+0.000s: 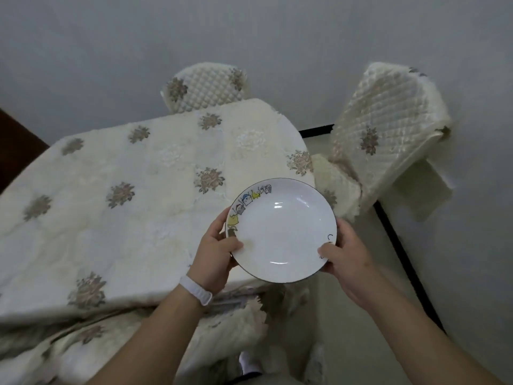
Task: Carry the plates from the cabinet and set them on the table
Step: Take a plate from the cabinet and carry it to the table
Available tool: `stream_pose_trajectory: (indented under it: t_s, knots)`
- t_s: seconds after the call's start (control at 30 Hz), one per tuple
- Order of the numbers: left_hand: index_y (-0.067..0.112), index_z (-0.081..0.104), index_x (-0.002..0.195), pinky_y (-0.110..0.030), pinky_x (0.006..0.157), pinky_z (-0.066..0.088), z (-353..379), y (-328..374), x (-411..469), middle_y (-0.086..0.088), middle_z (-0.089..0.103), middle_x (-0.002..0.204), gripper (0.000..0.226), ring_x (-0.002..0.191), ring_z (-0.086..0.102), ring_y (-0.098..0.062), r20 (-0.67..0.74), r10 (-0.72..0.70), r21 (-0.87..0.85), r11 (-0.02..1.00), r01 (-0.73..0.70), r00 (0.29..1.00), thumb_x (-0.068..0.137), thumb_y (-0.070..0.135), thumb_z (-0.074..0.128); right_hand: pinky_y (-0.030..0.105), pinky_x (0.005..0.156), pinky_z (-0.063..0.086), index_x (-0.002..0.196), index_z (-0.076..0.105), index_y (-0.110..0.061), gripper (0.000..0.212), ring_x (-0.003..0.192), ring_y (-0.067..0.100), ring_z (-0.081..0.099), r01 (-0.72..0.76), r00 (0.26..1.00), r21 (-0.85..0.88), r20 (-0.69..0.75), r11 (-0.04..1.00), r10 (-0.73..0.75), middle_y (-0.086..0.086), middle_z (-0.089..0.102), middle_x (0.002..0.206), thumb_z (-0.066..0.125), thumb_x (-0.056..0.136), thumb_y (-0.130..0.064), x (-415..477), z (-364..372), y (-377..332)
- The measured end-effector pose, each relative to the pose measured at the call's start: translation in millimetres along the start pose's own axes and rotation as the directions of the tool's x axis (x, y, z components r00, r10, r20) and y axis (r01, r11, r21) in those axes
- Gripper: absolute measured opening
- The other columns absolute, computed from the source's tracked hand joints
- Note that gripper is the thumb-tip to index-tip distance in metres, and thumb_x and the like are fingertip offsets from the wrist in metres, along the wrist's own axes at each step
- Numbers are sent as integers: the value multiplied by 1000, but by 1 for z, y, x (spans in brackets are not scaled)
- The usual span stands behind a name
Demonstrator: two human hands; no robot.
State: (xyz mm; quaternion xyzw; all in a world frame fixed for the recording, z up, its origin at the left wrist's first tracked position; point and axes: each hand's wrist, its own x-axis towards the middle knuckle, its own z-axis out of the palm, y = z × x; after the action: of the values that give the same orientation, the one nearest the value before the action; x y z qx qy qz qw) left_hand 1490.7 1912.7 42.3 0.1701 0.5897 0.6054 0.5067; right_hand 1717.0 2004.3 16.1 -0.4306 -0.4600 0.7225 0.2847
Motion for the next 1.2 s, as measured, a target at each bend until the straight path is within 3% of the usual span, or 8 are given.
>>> stream_pose_trajectory:
  t_s: [0.13,0.33,0.43,0.6,0.7,0.83,1.03,1.2]
  knots:
    - [33,62,123,-40,64,58,-40,3,-16,-4,73,113,76,95,71,-30,-161,27,-54,998,-36,987,63,-11,51,32,64,58,113,59,-40,57,89,17,71,-57,989,-73,132,996,67,-1,71,104,54,67,-8,26,37,7]
    - [37,62,121,-31,48,53,-96,5,-32,-4,74,107,75,81,70,-27,-344,37,-43,998,-55,938,78,-21,39,51,86,58,114,54,-45,58,104,22,66,-122,953,-230,243,966,178,-1,67,112,57,66,-13,50,92,27]
    - [38,62,118,-27,44,51,-115,4,-33,-6,74,105,74,75,68,-25,-386,44,-63,995,-73,922,79,-21,40,47,81,60,112,54,-46,58,102,22,66,-142,943,-258,257,956,210,1,66,113,56,65,-12,60,116,32]
    - [35,58,124,-26,43,50,-147,-2,-15,-7,69,113,73,82,65,-28,-425,16,-109,992,-69,905,79,-19,40,35,68,60,119,54,-36,60,98,24,68,-184,930,-266,264,946,255,6,66,112,55,67,-7,77,149,35]
    - [36,57,124,-32,50,55,-167,-8,5,-4,69,115,72,93,66,-28,-431,-1,-109,993,-51,902,80,-19,42,38,69,61,125,51,-33,64,99,25,68,-199,929,-292,247,935,274,6,66,114,56,66,-8,91,164,40]
    - [39,60,117,-45,83,56,-194,-20,33,-4,67,123,71,110,63,-28,-397,9,-69,997,-39,918,77,-18,46,45,76,61,126,49,-33,63,103,25,66,-215,934,-332,205,918,293,4,65,116,54,72,-3,113,180,54]
    - [53,66,107,-26,74,56,-225,-38,66,13,72,113,71,104,67,-11,-333,-26,16,999,33,943,66,-3,53,47,81,60,131,46,-31,67,106,25,65,-260,931,-410,134,874,340,4,65,118,53,70,-6,139,197,80]
    - [61,57,112,-33,85,55,-239,-48,84,16,70,114,74,107,65,-9,-307,-30,187,978,91,951,69,0,55,52,89,56,127,47,-31,60,108,27,63,-268,930,-492,90,828,355,3,64,117,51,74,-1,159,206,97]
